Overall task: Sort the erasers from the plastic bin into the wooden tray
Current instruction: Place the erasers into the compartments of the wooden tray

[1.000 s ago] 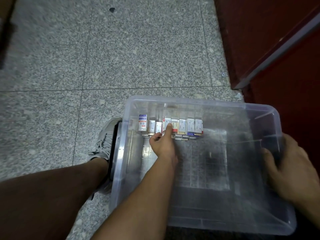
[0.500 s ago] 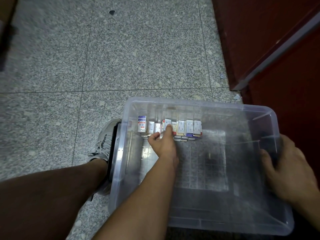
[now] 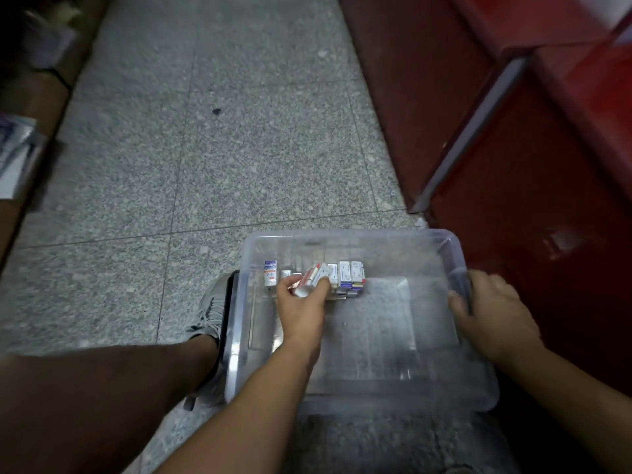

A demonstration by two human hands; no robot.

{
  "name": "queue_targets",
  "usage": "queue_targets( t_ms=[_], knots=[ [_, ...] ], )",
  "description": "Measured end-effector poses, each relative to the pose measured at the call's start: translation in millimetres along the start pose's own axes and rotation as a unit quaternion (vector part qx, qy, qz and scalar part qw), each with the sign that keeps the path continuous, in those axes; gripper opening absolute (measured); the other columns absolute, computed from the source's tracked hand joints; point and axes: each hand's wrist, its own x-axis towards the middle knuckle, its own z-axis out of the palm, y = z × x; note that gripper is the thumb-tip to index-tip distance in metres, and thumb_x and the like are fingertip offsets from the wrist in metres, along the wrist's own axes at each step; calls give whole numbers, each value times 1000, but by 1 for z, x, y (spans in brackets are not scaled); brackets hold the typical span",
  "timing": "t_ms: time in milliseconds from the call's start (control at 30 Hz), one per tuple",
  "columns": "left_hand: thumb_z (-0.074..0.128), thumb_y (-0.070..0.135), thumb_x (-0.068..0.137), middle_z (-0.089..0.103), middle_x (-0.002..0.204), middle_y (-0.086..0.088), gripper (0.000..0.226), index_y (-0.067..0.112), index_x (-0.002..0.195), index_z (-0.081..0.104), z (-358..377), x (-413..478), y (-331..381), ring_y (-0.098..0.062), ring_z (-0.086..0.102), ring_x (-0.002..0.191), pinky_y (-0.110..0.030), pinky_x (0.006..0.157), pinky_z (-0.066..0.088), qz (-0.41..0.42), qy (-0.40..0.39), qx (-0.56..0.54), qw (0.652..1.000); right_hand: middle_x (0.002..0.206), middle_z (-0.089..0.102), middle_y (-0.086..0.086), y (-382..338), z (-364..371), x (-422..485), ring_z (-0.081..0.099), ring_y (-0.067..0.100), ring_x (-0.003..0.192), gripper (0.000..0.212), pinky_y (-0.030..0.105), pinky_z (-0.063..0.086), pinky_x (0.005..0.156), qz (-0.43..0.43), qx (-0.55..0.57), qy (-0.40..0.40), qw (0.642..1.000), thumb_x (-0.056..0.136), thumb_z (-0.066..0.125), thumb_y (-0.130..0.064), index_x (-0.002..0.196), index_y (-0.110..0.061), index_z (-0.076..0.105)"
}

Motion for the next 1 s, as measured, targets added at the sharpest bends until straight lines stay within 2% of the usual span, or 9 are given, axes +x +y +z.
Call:
queue_targets(
  t_ms=[100,167,267,367,433,633,833,933,1000],
  knots=[
    [73,0,87,63,91,5,34,10,114,55,0,-40,37,11,58,64,-4,61,43,64,-99,38,992,107,55,4,-17,-33,-23,54,28,108,30,37,46,86,-50,57,56,996,95,59,-33,120,-17,64],
    [74,-2,86,66,93,1,33,7,113,56,5,-71,64,8,59,63,-8,60,46,107,-182,62,976,92,55,-6,-28,-61,-44,59,16,94,18,31,46,81,-80,146,94,982,92,64,-30,106,-21,71],
    [80,5,78,72,88,7,39,9,110,58,19,-124,101,0,61,69,-14,63,49,162,-308,82,934,89,71,-7,-39,-108,-85,63,1,78,8,19,50,75,-105,335,88,932,91,72,-24,98,-24,75],
    [79,-5,80,73,85,10,40,1,112,56,34,-178,130,-1,65,76,-16,71,51,223,-415,107,876,89,76,-6,-31,-149,-132,66,-2,75,9,14,50,71,-132,458,92,874,92,73,-13,99,-18,74],
    [83,5,75,74,93,4,44,8,111,57,44,-213,142,-6,68,84,-23,77,54,256,-469,140,834,91,78,-5,-15,-167,-163,70,2,78,13,16,51,73,-119,513,115,842,91,73,-7,101,-15,72],
    [84,40,69,63,119,-14,44,34,107,62,75,-285,138,-28,65,108,-56,98,51,320,-550,223,738,88,78,6,43,-189,-234,73,12,78,16,19,54,72,-35,601,207,771,86,76,-4,97,-12,70],
    [86,55,68,64,123,-11,48,34,107,68,99,-343,121,-21,67,110,-51,100,53,318,-596,218,704,92,78,11,85,-188,-269,74,25,86,12,47,59,89,54,651,269,708,89,78,-17,99,-14,73],
    [84,59,67,67,121,-4,50,36,109,71,115,-364,119,-16,66,111,-47,100,53,325,-615,222,683,82,77,11,100,-200,-281,74,16,72,11,24,59,66,68,700,289,649,93,69,-6,101,0,69],
    [81,60,68,67,122,0,47,40,110,72,127,-374,117,-15,64,114,-47,103,51,334,-624,228,669,87,78,13,112,-206,-285,76,21,79,9,22,58,69,72,706,297,639,93,67,-8,99,-2,70]
  ],
)
